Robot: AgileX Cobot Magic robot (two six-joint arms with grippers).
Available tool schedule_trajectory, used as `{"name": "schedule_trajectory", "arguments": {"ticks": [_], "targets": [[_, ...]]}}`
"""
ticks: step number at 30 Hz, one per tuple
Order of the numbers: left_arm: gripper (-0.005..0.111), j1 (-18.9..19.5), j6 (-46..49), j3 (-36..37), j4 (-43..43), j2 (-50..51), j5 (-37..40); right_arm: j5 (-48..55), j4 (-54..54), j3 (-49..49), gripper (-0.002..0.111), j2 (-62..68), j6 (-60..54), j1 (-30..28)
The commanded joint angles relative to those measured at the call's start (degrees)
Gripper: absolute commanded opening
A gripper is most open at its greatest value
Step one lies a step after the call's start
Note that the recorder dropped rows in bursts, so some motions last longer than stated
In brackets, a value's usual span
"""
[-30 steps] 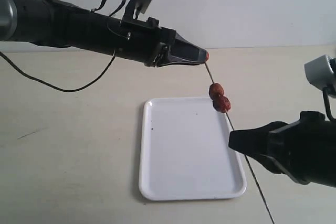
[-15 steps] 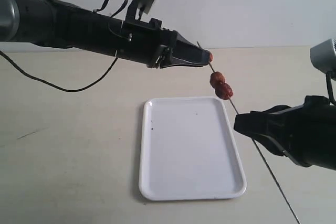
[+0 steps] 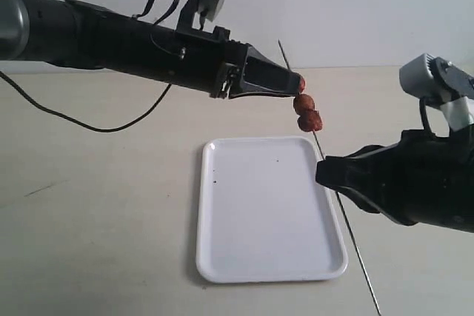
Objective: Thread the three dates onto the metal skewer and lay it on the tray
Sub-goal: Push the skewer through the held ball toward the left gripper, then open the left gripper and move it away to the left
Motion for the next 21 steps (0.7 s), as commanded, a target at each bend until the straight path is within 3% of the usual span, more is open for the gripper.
{"name": "schedule_trajectory", "arguments": {"ticks": [1,7,12,18,21], "targets": [[0.021,-0.6,0.5,0.1,-0.9,-0.4,4.3,-6.0,0.7,-0.7,0.0,0.8,-0.3,-0.2],[0.021,-0.6,0.5,0.1,-0.7,-0.4,5.3,-5.0,0.7,-3.0,0.0,0.8,-1.4,-0.2],[0.045,-0.6,0.1,0.1,-0.7,-0.4,5.3,-5.1,0.7,-3.0,0.0,0.8,-1.6,-0.2],[0.045,0.7,0.1,0.1,0.0,-0.4,5.3,-5.3,0.7,-3.0,0.0,0.8,-4.5,-0.2],[0.044,1.8,0.1,0.1,5.3,-0.4,5.3,-5.3,0.7,-3.0,0.0,0.8,-6.1,-0.2]]}}
